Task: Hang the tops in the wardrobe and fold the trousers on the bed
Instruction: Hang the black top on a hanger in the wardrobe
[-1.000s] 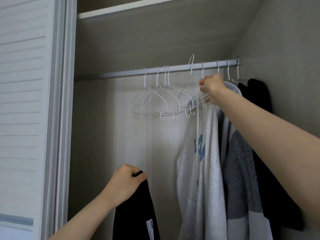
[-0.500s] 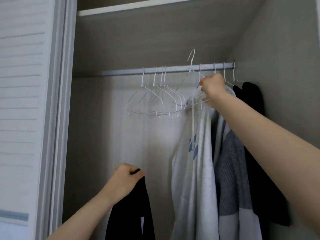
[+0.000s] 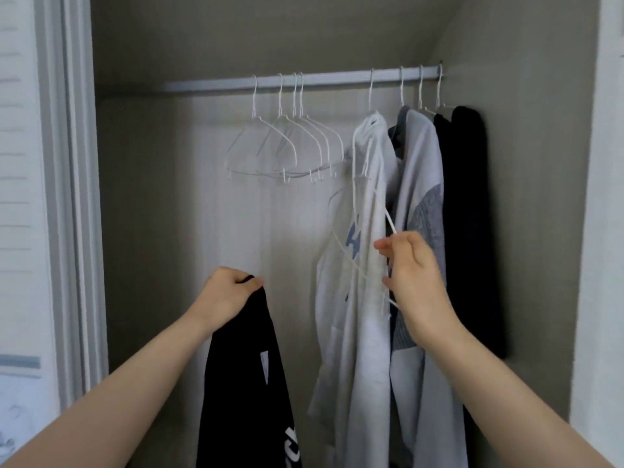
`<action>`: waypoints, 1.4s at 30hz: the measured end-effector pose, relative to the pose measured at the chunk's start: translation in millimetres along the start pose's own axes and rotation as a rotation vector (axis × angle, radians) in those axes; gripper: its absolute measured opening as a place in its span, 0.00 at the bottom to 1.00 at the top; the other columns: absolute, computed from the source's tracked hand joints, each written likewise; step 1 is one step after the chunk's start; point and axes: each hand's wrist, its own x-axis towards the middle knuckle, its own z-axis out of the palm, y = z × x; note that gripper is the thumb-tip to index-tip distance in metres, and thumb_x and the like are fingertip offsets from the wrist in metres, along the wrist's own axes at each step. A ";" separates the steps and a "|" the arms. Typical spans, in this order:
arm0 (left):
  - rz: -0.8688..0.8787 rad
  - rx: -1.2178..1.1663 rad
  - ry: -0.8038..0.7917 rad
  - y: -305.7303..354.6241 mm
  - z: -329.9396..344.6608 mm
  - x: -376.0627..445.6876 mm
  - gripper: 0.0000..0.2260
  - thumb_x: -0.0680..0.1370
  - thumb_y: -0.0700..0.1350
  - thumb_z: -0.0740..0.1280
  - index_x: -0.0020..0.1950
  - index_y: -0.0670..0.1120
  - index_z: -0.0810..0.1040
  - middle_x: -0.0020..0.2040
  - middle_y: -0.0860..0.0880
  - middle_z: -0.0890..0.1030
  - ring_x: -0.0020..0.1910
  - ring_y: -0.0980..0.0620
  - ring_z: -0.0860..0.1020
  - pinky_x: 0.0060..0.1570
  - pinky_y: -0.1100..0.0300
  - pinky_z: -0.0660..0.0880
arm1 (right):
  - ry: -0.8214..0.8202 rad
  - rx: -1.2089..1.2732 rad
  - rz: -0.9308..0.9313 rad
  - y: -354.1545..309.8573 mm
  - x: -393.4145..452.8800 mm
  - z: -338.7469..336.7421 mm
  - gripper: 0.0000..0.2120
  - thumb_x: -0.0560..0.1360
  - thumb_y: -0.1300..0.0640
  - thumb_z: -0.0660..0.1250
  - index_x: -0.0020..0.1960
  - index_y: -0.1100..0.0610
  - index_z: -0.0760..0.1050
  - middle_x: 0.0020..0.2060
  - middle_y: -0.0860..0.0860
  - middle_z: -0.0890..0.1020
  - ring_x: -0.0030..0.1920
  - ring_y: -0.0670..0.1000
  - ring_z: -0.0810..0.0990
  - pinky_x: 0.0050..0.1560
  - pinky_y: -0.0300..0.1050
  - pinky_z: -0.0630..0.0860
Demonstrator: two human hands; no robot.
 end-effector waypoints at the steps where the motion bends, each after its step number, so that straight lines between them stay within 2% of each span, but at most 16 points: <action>1: -0.015 -0.012 -0.003 -1.9 1.8 -0.8 0.16 0.78 0.46 0.68 0.32 0.44 0.71 0.28 0.46 0.67 0.27 0.52 0.67 0.30 0.60 0.62 | -0.018 0.012 0.049 7.7 -13.7 -3.2 0.12 0.82 0.53 0.54 0.43 0.48 0.73 0.46 0.45 0.79 0.50 0.40 0.76 0.63 0.56 0.72; 5: -0.063 -0.003 -0.003 -9.4 6.2 -3.7 0.16 0.77 0.43 0.68 0.32 0.41 0.70 0.29 0.45 0.67 0.28 0.51 0.66 0.27 0.61 0.61 | -0.137 0.115 0.396 29.7 -60.8 -14.7 0.12 0.81 0.48 0.55 0.44 0.50 0.72 0.42 0.46 0.82 0.52 0.45 0.79 0.62 0.64 0.71; 7: -0.126 0.030 -0.014 -18.5 7.4 -5.1 0.13 0.75 0.40 0.70 0.33 0.35 0.76 0.30 0.45 0.73 0.29 0.50 0.72 0.30 0.62 0.67 | -0.222 0.231 0.580 36.4 -74.9 -24.6 0.11 0.81 0.48 0.55 0.45 0.53 0.69 0.38 0.48 0.84 0.50 0.50 0.82 0.58 0.68 0.71; 9: -0.169 0.086 -0.006 -29.1 7.7 -5.8 0.08 0.74 0.40 0.71 0.38 0.36 0.82 0.33 0.44 0.78 0.33 0.49 0.76 0.36 0.61 0.71 | -0.305 0.405 0.740 38.0 -81.5 -37.2 0.12 0.81 0.47 0.56 0.45 0.55 0.67 0.36 0.55 0.82 0.44 0.56 0.84 0.52 0.72 0.72; 11: -0.205 0.176 0.041 -42.5 7.0 -5.8 0.10 0.75 0.44 0.71 0.38 0.38 0.82 0.34 0.43 0.78 0.36 0.48 0.78 0.38 0.59 0.71 | -0.381 0.562 0.853 35.9 -83.6 -46.0 0.13 0.79 0.45 0.57 0.44 0.54 0.68 0.34 0.58 0.78 0.34 0.57 0.80 0.44 0.68 0.77; 14: -0.240 0.313 0.112 -62.6 4.8 -6.2 0.13 0.76 0.47 0.69 0.34 0.42 0.79 0.37 0.42 0.80 0.42 0.43 0.79 0.43 0.56 0.74 | -0.510 0.599 0.829 33.1 -85.0 -54.8 0.12 0.76 0.44 0.58 0.43 0.53 0.68 0.31 0.57 0.73 0.27 0.53 0.68 0.34 0.46 0.69; 16: -0.268 0.376 0.131 -75.8 0.5 -5.1 0.11 0.76 0.48 0.68 0.40 0.42 0.82 0.42 0.41 0.82 0.44 0.41 0.80 0.43 0.56 0.74 | -0.580 0.562 0.757 30.5 -81.7 -58.8 0.11 0.76 0.45 0.58 0.44 0.53 0.67 0.29 0.56 0.71 0.27 0.51 0.65 0.34 0.45 0.64; 21: -0.374 0.406 0.155 -102.6 -12.4 -5.3 0.15 0.77 0.52 0.66 0.50 0.41 0.84 0.50 0.38 0.82 0.50 0.37 0.80 0.47 0.54 0.74 | -0.748 0.579 0.690 29.0 -73.6 -76.9 0.16 0.72 0.43 0.69 0.44 0.54 0.67 0.29 0.56 0.68 0.25 0.50 0.63 0.36 0.47 0.65; 26: -0.422 0.028 0.068 -97.3 -15.6 -10.3 0.18 0.74 0.52 0.72 0.46 0.35 0.83 0.44 0.37 0.84 0.39 0.43 0.82 0.44 0.54 0.76 | -0.737 0.523 0.693 38.8 -85.2 -64.3 0.12 0.78 0.48 0.58 0.43 0.55 0.67 0.27 0.56 0.67 0.25 0.50 0.62 0.35 0.47 0.65; 29: -0.344 -0.103 -0.022 -65.3 -6.2 -19.6 0.14 0.76 0.48 0.72 0.47 0.36 0.84 0.43 0.40 0.85 0.42 0.43 0.84 0.47 0.56 0.79 | -0.702 0.512 0.646 56.7 -97.5 -39.7 0.11 0.78 0.48 0.56 0.44 0.56 0.66 0.26 0.55 0.69 0.23 0.49 0.63 0.35 0.46 0.66; 32: -0.235 -0.201 -0.077 -25.2 3.3 -25.7 0.12 0.77 0.48 0.70 0.44 0.39 0.84 0.36 0.45 0.85 0.38 0.47 0.83 0.36 0.64 0.77 | -0.703 0.468 0.559 72.0 -113.0 -14.9 0.12 0.77 0.47 0.57 0.44 0.56 0.65 0.25 0.54 0.71 0.23 0.50 0.65 0.33 0.46 0.69; 35: -0.144 -0.210 -0.134 7.6 -1.2 -30.1 0.17 0.79 0.52 0.67 0.38 0.40 0.83 0.31 0.48 0.79 0.31 0.51 0.77 0.31 0.64 0.71 | -0.671 0.463 0.433 82.5 -123.5 -3.7 0.13 0.80 0.47 0.58 0.41 0.54 0.68 0.27 0.52 0.72 0.28 0.49 0.67 0.39 0.48 0.76; 37: 0.071 -0.040 -0.150 17.8 -9.7 -31.5 0.21 0.80 0.56 0.63 0.38 0.43 0.83 0.36 0.47 0.78 0.38 0.51 0.75 0.41 0.57 0.72 | -0.602 0.586 0.395 85.2 -123.4 -3.8 0.14 0.79 0.45 0.60 0.40 0.53 0.70 0.27 0.50 0.70 0.28 0.47 0.66 0.42 0.49 0.76; 39: 0.395 0.327 -0.049 20.7 -19.8 -33.3 0.21 0.80 0.59 0.57 0.39 0.49 0.81 0.43 0.49 0.75 0.47 0.53 0.69 0.50 0.53 0.67 | -0.607 0.717 0.357 83.2 -121.7 -5.5 0.14 0.77 0.44 0.62 0.41 0.54 0.70 0.27 0.49 0.69 0.28 0.47 0.65 0.43 0.51 0.75; 40: 0.492 0.430 0.015 21.8 -23.8 -33.9 0.20 0.80 0.60 0.54 0.40 0.51 0.78 0.46 0.51 0.72 0.48 0.54 0.65 0.50 0.55 0.62 | -0.634 0.749 0.330 79.3 -121.1 -6.5 0.15 0.76 0.43 0.64 0.42 0.55 0.69 0.28 0.50 0.70 0.29 0.48 0.66 0.44 0.52 0.75; 42: 0.546 0.375 0.017 26.6 -30.0 -37.2 0.19 0.80 0.60 0.51 0.38 0.51 0.71 0.42 0.52 0.69 0.44 0.57 0.64 0.47 0.57 0.60 | -0.745 0.839 0.316 73.0 -120.3 -6.0 0.17 0.76 0.43 0.65 0.43 0.56 0.68 0.32 0.53 0.72 0.34 0.50 0.70 0.46 0.52 0.73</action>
